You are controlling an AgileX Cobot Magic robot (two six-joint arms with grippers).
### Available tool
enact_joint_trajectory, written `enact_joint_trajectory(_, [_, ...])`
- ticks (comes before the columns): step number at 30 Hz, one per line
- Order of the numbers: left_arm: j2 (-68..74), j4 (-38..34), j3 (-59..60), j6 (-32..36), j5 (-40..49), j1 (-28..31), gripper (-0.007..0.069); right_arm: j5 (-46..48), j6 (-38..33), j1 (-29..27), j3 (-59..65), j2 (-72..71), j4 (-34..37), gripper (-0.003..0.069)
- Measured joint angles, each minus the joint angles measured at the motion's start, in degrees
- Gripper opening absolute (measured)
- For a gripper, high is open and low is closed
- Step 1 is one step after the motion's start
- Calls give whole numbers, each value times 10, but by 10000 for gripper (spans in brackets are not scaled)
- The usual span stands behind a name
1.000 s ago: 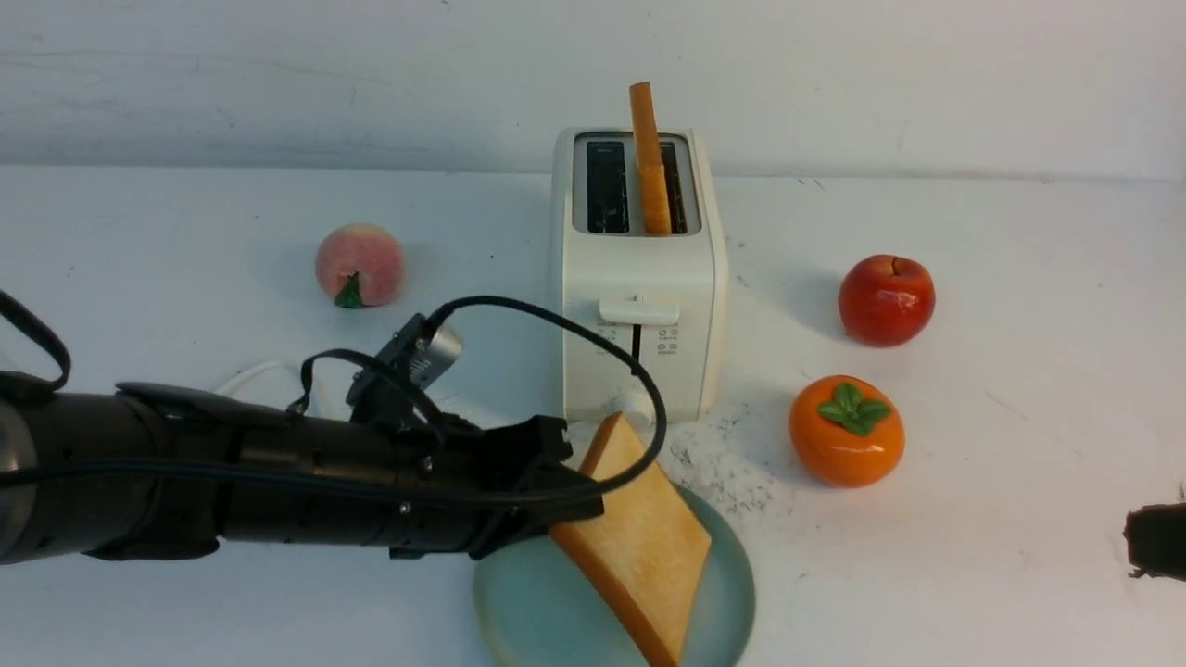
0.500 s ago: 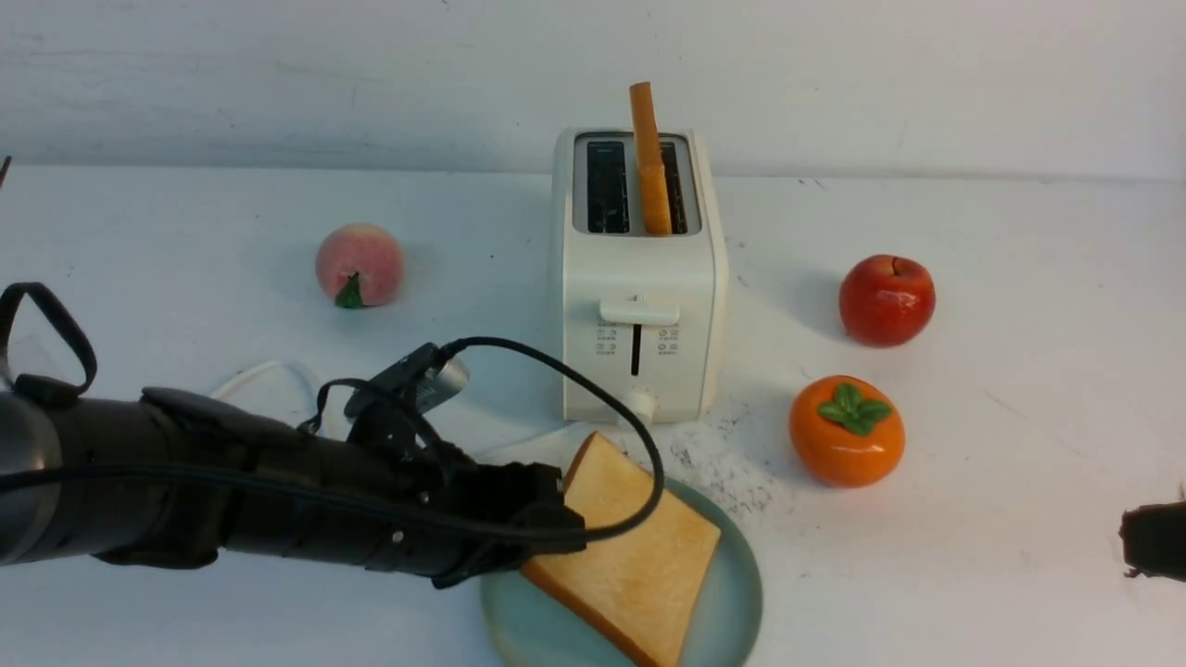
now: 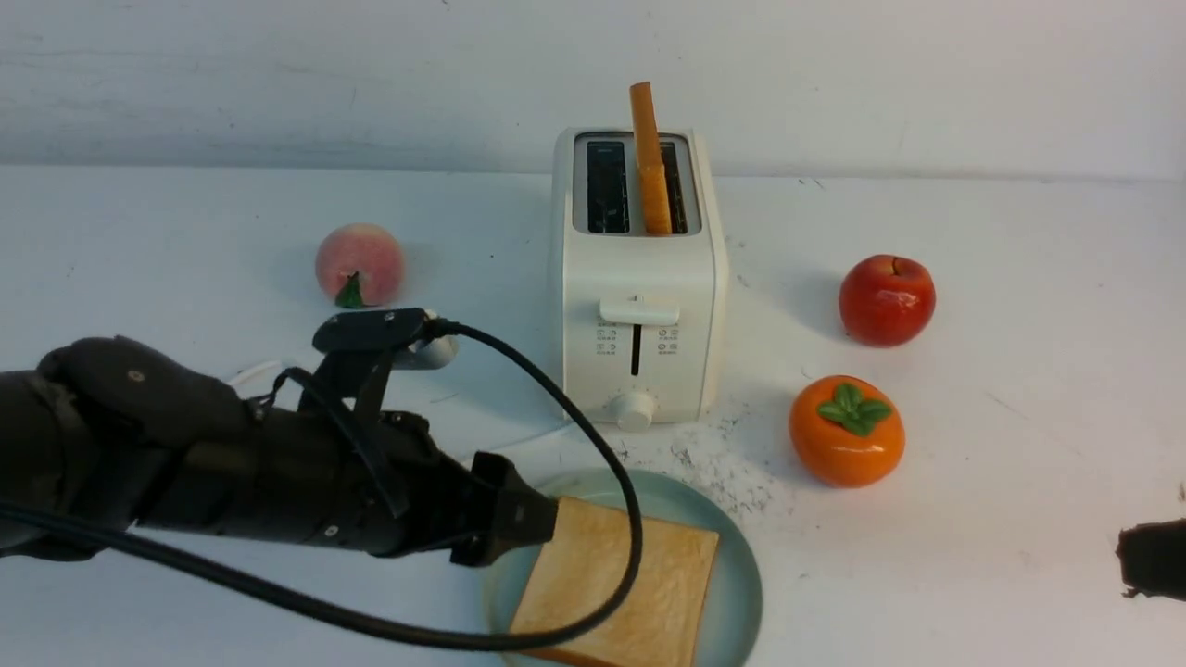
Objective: Take toasted bread from bread machine on white table place on plate.
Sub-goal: 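Grasp the toast slice in the toaster and pull it up out of the slot with the right gripper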
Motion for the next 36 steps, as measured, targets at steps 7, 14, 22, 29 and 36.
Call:
enact_joint_trajectory(7, [-119,159,0,-161,-6,0,83,-34,-17,0,-37,26,0,50])
enact_joint_trajectory(14, [-240,337,1,-362,17,0,-14,-46,-36,30,-143,144,8,50])
enact_joint_trajectory(22, [-341,497,2,-551,55,0,-14,-103,-13,146,-288,328,-33,62])
enact_joint_trajectory(29, [-409,595,2,-661,92,0,-14,-170,48,190,-423,473,-98,192])
enact_joint_trajectory(36, [-423,641,2,-682,142,0,-14,-227,55,213,-527,581,-127,414])
